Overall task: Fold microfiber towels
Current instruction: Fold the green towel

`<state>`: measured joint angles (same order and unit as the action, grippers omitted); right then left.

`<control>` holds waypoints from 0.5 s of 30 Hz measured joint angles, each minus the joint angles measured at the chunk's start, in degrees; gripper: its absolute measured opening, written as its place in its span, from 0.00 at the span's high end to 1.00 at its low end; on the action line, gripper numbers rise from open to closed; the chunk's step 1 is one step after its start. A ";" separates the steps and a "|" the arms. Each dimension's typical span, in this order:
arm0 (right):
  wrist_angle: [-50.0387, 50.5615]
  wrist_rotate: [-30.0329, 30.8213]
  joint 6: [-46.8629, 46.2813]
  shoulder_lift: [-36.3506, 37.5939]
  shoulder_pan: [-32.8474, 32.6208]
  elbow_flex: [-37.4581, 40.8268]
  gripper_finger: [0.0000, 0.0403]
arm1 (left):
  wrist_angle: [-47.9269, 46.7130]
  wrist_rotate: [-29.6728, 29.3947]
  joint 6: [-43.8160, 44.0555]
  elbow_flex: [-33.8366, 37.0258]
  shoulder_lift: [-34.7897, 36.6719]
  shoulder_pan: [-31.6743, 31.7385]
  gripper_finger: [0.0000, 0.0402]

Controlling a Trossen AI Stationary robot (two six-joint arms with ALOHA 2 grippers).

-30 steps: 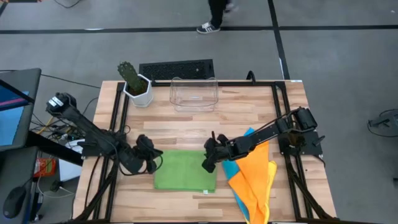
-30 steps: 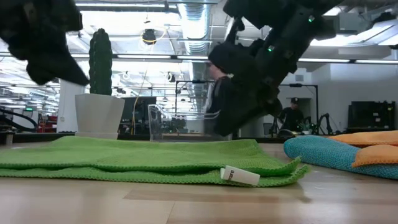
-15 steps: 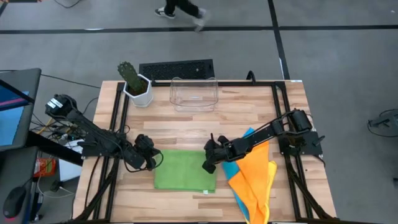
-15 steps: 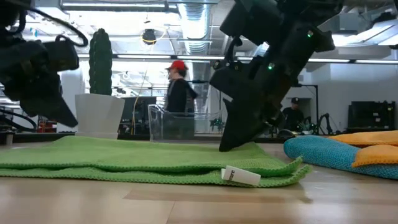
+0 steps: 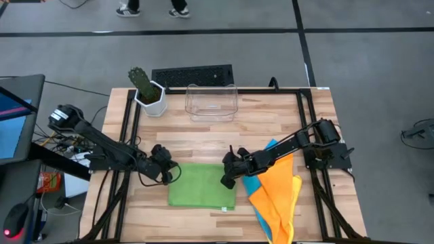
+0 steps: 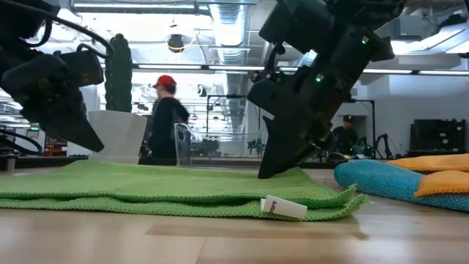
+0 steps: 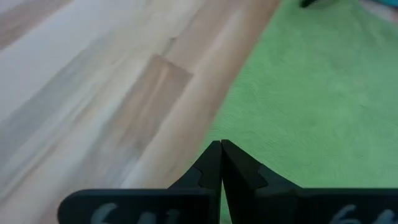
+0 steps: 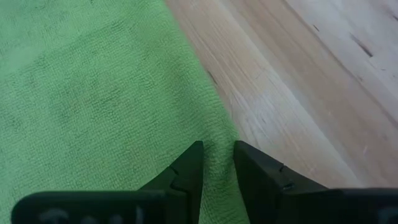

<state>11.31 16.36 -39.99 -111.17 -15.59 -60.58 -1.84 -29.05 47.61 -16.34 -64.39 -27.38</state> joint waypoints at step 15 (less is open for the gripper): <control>0.71 -3.63 0.49 1.15 -0.04 0.21 0.71 | 1.55 2.20 4.01 -0.26 -10.21 0.11 1.00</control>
<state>12.02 12.73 -39.49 -110.02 -15.63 -60.37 -0.29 -26.85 51.62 -16.60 -74.61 -27.27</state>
